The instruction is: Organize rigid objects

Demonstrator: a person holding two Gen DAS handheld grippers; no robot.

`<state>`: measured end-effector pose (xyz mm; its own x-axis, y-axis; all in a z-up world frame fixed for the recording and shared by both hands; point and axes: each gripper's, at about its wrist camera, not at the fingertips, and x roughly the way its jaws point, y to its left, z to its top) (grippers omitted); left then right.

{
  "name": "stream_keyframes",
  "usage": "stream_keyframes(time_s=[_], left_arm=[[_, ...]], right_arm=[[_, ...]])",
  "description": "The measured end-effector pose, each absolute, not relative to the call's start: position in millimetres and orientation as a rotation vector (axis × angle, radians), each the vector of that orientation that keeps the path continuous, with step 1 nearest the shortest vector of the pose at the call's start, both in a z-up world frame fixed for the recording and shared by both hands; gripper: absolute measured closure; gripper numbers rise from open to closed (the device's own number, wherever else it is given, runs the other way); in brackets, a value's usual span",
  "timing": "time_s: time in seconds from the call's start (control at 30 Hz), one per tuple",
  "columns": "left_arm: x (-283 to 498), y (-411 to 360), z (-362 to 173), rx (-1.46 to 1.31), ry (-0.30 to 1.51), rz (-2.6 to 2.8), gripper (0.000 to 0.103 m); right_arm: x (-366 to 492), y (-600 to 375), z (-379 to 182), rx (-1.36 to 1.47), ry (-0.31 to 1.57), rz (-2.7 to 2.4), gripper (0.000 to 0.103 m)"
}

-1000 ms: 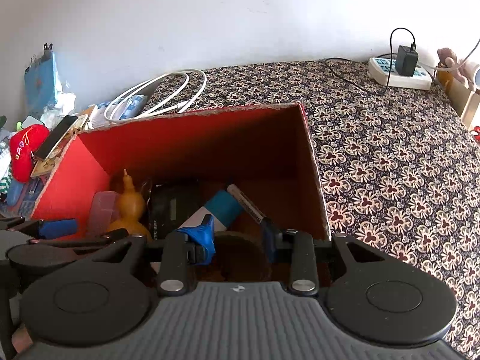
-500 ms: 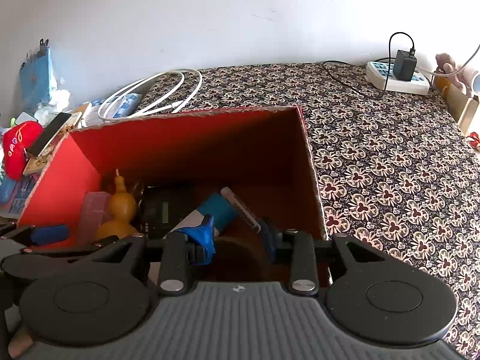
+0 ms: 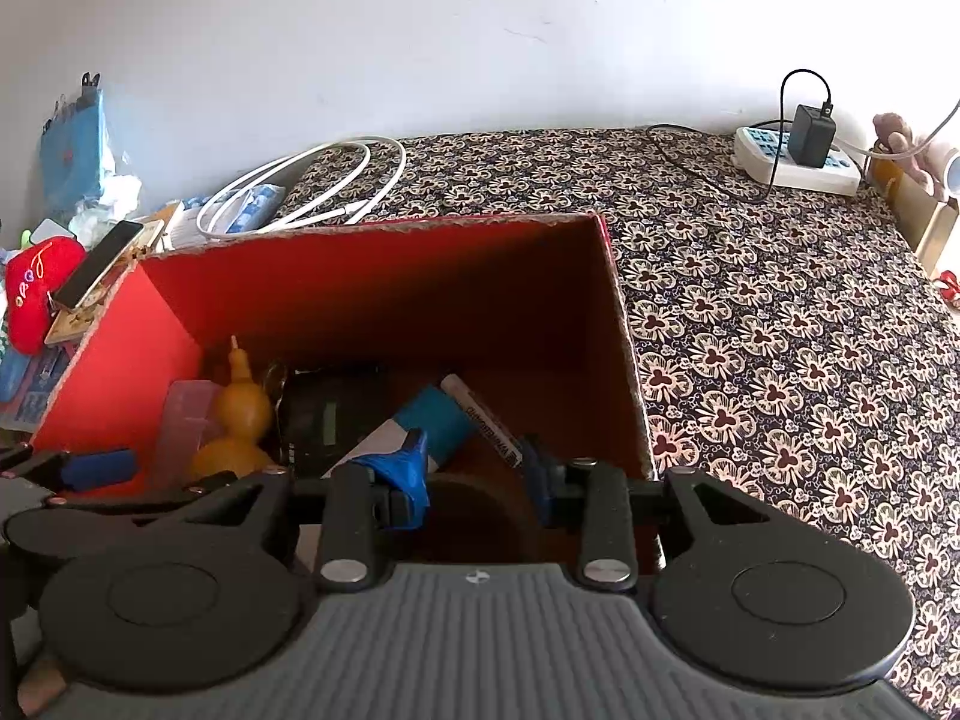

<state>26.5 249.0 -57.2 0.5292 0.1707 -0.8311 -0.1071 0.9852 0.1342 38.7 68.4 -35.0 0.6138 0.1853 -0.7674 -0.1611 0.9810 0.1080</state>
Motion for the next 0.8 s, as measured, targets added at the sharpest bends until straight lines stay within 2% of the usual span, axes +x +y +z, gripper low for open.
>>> stream_keyframes(time_s=[0.8], left_arm=[[27.7,248.0,-57.6,0.071,1.003,0.160,0.037]], right_arm=[[39.0,69.7,-35.6,0.010,0.884,0.202,0.084]])
